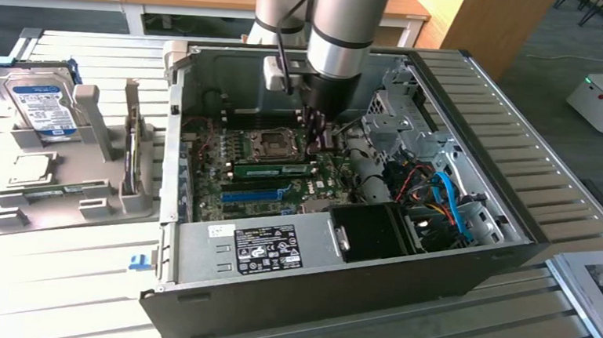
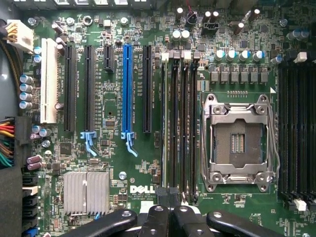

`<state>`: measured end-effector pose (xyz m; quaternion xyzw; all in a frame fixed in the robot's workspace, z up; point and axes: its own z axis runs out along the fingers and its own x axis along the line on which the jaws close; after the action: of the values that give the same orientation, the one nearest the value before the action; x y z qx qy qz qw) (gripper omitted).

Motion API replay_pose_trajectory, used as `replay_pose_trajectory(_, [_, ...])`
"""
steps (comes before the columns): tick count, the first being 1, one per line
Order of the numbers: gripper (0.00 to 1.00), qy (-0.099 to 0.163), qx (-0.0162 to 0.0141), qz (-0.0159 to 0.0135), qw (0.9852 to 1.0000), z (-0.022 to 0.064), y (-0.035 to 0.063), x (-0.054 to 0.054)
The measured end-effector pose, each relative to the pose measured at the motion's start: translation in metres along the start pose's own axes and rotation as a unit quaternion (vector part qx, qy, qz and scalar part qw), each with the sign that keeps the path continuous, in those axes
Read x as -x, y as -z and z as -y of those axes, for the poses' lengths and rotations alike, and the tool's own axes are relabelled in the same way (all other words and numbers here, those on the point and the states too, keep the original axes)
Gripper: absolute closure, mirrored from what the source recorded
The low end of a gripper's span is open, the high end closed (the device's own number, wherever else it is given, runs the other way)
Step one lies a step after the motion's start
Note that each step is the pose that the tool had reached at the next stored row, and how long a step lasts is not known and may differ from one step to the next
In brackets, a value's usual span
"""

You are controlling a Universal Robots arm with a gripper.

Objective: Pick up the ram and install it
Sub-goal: 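Press down the ram until it locks into place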

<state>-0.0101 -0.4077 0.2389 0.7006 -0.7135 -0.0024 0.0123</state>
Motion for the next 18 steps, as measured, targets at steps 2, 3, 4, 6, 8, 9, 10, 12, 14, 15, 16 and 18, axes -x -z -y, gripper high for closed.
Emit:
replay_pose_trajectory(2, [0.90,0.000,-0.0009,0.0001,1.0000,-0.0013,-0.0001,0.000])
replay_pose_trajectory(3, [0.90,0.000,-0.0014,0.0001,1.0000,-0.0021,-0.0001,0.000])
replay_pose_trajectory(4, [0.90,0.000,-0.0020,0.0000,1.0000,-0.0029,0.0000,0.000])
replay_pose_trajectory(6, [0.90,0.000,-0.0035,0.0001,1.0000,-0.0047,-0.0001,0.000])
replay_pose_trajectory(8, [0.90,0.000,-0.0055,0.0001,1.0000,-0.0069,-0.0001,0.000])
replay_pose_trajectory(9, [0.90,0.000,-0.0067,0.0001,1.0000,-0.0081,-0.0001,0.000])
replay_pose_trajectory(10, [0.90,0.000,-0.0078,0.0002,1.0000,-0.0091,-0.0001,0.000])
replay_pose_trajectory(12, [0.90,0.000,-0.0104,0.0002,0.9999,-0.0115,-0.0001,0.000])
replay_pose_trajectory(14, [0.90,0.000,-0.0130,0.0002,0.9999,-0.0139,-0.0002,0.000])
replay_pose_trajectory(15, [0.90,0.000,-0.0141,0.0002,0.9999,-0.0150,-0.0002,0.000])
replay_pose_trajectory(16, [0.90,0.000,-0.0153,0.0003,0.9999,-0.0162,-0.0002,0.000])
replay_pose_trajectory(18, [0.90,0.000,-0.0173,0.0002,0.9999,-0.0181,-0.0002,0.000])
